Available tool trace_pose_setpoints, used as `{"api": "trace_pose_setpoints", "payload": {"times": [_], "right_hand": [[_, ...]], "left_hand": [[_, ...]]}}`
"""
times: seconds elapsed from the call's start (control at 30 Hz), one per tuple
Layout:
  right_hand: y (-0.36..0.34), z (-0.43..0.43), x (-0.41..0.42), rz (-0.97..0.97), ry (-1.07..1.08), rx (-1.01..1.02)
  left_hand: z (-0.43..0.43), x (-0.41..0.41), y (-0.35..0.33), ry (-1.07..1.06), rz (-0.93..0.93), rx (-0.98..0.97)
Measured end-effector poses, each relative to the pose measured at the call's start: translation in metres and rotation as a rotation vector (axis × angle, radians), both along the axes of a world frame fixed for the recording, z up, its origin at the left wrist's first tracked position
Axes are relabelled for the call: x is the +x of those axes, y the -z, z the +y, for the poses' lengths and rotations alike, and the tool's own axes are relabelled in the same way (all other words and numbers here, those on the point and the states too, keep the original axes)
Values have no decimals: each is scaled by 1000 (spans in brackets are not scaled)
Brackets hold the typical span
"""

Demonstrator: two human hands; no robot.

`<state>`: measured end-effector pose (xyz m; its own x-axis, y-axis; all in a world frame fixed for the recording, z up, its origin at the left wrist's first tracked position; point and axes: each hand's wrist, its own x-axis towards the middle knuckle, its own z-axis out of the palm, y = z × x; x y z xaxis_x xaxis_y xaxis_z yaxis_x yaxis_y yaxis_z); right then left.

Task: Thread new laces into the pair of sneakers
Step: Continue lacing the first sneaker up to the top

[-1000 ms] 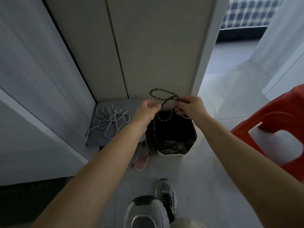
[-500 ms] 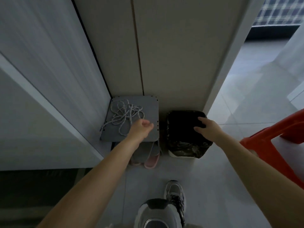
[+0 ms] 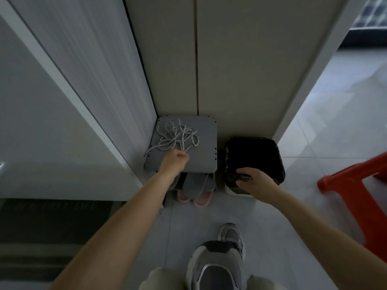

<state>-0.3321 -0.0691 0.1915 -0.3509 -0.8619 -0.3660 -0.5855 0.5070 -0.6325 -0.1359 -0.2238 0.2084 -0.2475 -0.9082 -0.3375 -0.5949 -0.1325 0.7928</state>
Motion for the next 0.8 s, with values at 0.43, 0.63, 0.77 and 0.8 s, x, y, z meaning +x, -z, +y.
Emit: {"api": "trace_pose_setpoints", "payload": {"times": [0.43, 0.63, 0.77, 0.8], "right_hand": [[-71, 198, 121, -76, -235, 9], [-45, 236, 199, 42, -192, -123], [-48, 257, 207, -73, -166, -45], [-49, 258, 205, -59, -151, -84]], "left_hand": [[242, 141, -35, 485, -74, -58], [301, 142, -41, 656, -484, -254], [327, 155, -23, 545, -253, -219], [330, 154, -26, 509, -227, -179]]}}
